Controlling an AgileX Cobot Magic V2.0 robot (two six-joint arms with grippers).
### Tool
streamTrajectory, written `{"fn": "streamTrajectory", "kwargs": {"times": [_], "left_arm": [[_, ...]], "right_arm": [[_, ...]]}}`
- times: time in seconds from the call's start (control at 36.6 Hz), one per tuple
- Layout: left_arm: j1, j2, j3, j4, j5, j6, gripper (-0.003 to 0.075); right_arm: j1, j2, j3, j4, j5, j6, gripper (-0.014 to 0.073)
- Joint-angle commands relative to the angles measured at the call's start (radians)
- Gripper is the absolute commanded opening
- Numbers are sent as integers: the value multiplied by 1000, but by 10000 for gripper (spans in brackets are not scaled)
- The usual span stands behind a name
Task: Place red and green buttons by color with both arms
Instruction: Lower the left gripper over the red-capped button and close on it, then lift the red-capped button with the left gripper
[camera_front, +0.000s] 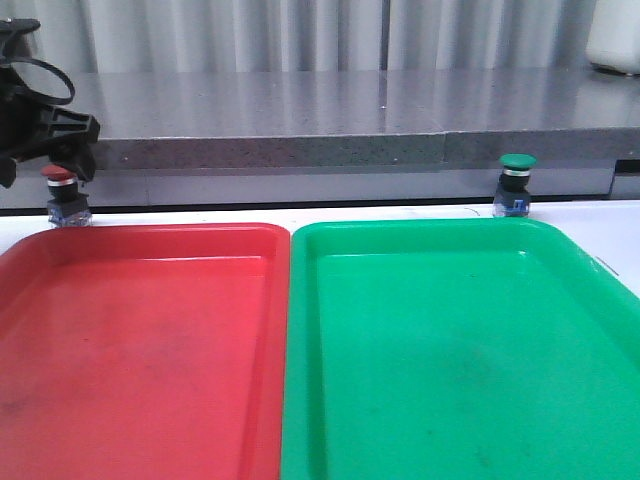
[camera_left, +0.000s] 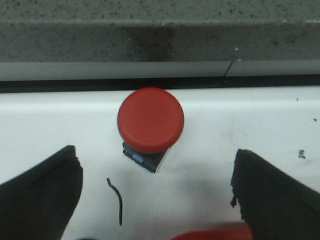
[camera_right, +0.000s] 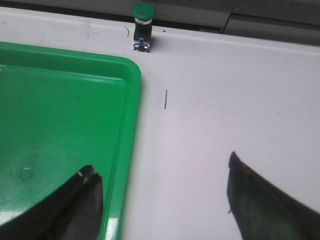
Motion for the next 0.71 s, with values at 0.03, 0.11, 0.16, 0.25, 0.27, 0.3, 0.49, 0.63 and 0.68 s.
{"fn": "streamTrajectory", "kwargs": {"times": [0.03, 0.11, 0.16, 0.25, 0.27, 0.3, 0.49, 0.63, 0.68], "left_arm": [[-7, 15, -86, -2, -95, -1, 589], [-7, 58, -134, -2, -97, -1, 589], [-7, 80, -159, -2, -97, -1, 589], [-7, 121, -204, -2, -97, -1, 589], [-5, 132, -215, -2, -92, -1, 588], [-3, 140, -229, -2, -85, -1, 586], [7, 158, -249, -2, -78, -1, 422], [11, 158, -249, -2, -75, -1, 282], [11, 154, -249, -2, -68, -1, 251]], "right_arm": [[-5, 1, -35, -12, -67, -5, 541], [-5, 1, -35, -12, -67, -5, 541], [-5, 1, -35, -12, -67, -5, 541], [-5, 1, -35, -12, -67, -5, 541], [-5, 1, -35, -12, -67, -5, 541], [-5, 1, -35, -12, -67, -5, 541], [-5, 1, -35, -12, -66, -5, 541], [-5, 1, -35, -12, -66, -5, 541], [-5, 1, -35, -12, -66, -5, 541]]}}
